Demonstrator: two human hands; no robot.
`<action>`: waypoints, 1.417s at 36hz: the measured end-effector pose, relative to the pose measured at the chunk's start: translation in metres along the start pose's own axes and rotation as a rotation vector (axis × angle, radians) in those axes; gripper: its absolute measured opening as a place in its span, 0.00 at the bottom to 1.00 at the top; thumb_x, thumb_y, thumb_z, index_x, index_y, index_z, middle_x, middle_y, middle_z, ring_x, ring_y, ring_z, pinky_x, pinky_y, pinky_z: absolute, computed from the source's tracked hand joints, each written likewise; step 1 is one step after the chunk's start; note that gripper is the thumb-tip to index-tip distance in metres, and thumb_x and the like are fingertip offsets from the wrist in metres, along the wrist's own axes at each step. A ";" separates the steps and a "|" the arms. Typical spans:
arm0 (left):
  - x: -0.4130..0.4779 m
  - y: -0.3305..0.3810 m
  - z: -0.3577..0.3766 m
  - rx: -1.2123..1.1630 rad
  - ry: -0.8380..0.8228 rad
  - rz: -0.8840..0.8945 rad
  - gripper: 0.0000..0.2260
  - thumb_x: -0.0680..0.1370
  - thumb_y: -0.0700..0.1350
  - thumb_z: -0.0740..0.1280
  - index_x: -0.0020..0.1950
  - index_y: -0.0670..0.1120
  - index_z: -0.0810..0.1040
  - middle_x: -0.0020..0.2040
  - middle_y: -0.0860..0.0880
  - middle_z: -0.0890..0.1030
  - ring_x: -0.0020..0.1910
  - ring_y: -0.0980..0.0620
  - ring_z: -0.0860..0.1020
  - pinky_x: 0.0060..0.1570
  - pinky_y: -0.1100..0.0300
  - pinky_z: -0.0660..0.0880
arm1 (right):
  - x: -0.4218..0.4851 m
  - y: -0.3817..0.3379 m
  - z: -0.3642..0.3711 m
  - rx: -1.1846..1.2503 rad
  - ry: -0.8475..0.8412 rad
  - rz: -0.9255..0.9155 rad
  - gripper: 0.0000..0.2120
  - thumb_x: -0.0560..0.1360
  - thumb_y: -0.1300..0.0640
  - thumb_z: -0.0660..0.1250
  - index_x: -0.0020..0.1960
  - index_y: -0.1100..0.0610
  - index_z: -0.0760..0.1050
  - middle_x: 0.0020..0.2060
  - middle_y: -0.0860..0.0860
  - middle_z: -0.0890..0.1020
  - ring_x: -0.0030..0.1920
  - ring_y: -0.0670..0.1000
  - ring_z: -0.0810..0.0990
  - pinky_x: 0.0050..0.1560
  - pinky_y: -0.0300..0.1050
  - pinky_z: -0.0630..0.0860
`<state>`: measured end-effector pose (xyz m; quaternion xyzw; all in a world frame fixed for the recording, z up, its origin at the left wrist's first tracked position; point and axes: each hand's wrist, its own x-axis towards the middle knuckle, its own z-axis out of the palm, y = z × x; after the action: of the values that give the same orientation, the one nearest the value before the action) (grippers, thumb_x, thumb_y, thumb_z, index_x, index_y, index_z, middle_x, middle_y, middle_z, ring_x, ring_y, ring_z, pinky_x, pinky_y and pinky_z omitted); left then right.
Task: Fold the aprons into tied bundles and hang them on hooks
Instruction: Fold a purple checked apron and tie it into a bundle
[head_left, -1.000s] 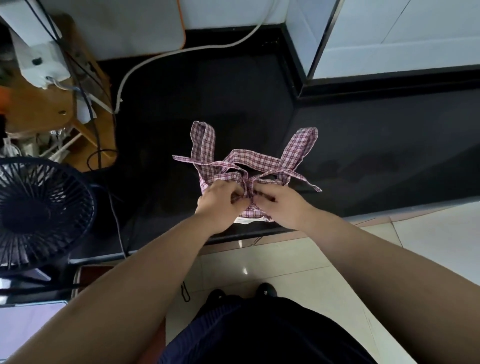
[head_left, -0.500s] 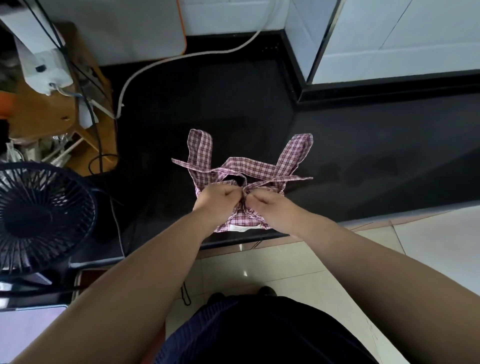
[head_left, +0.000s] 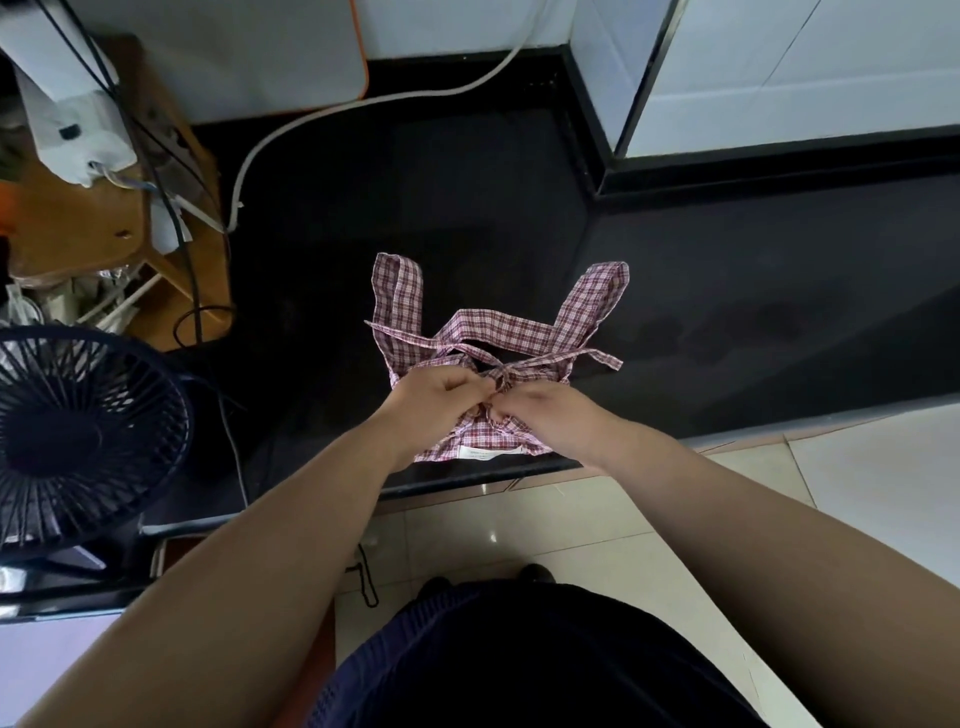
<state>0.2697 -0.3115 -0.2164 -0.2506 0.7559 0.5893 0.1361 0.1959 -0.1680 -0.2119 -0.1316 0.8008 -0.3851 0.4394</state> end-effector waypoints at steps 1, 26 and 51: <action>-0.001 0.000 -0.001 0.006 -0.020 -0.012 0.10 0.79 0.52 0.65 0.41 0.51 0.82 0.33 0.49 0.75 0.36 0.48 0.67 0.37 0.58 0.66 | 0.000 -0.001 -0.001 0.049 0.020 0.029 0.13 0.78 0.54 0.61 0.36 0.56 0.73 0.21 0.44 0.66 0.25 0.43 0.63 0.27 0.37 0.60; -0.002 0.007 0.000 -0.096 0.004 -0.040 0.12 0.79 0.50 0.65 0.38 0.49 0.81 0.35 0.53 0.78 0.37 0.56 0.72 0.42 0.63 0.69 | -0.004 -0.017 -0.008 0.046 -0.054 0.123 0.30 0.76 0.35 0.56 0.67 0.56 0.73 0.66 0.53 0.75 0.65 0.52 0.71 0.61 0.40 0.62; -0.001 0.004 -0.010 -0.324 -0.038 -0.094 0.04 0.76 0.43 0.69 0.44 0.47 0.84 0.44 0.49 0.85 0.48 0.53 0.80 0.55 0.61 0.73 | 0.009 -0.010 0.000 0.051 0.045 0.087 0.18 0.79 0.57 0.60 0.30 0.55 0.68 0.27 0.47 0.72 0.31 0.46 0.68 0.36 0.39 0.65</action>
<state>0.2696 -0.3201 -0.2097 -0.2931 0.6357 0.7012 0.1357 0.1895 -0.1796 -0.2095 -0.0766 0.8053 -0.3887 0.4411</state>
